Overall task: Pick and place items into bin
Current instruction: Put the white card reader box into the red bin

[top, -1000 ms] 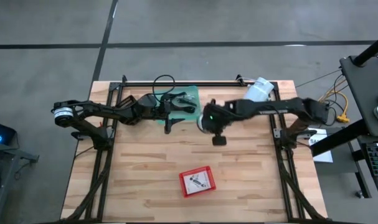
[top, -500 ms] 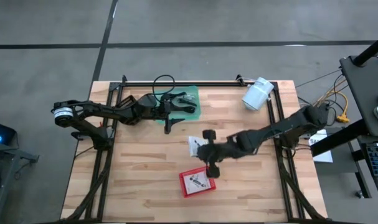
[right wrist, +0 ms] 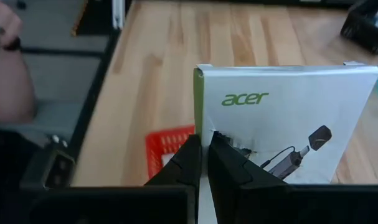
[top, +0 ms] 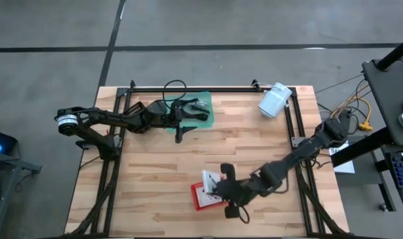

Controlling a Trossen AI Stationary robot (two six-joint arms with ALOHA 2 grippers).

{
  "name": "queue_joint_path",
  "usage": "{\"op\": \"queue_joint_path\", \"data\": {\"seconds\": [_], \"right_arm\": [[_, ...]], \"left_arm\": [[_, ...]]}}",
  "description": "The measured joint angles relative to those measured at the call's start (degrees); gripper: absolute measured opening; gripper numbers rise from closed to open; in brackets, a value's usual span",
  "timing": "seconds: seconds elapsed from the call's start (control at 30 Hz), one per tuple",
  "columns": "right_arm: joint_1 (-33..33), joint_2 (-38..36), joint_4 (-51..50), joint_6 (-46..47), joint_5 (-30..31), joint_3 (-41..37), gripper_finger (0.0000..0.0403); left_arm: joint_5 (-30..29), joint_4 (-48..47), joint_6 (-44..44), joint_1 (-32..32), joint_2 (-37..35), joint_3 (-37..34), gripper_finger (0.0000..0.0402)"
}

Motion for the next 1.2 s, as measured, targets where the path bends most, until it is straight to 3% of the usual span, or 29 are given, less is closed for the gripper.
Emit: {"op": "queue_joint_path", "data": {"seconds": [0.33, 0.47, 1.2], "right_arm": [[3.09, 6.37, 5.21, 0.89, 6.25, -0.77, 0.0009], [3.22, 8.82, 4.77, 0.88, 6.17, -0.97, 0.0009], [4.61, 6.44, 1.90, 2.69, 4.19, -1.07, 0.0009]], "left_arm": [[-0.01, 0.32, 0.02, 0.00, 0.00, 0.00, 0.0212], [-0.01, 0.32, 0.45, 0.00, 0.00, 0.00, 0.0212], [-0.01, 0.34, 0.46, 0.00, 0.00, 0.07, 0.0212]]}}
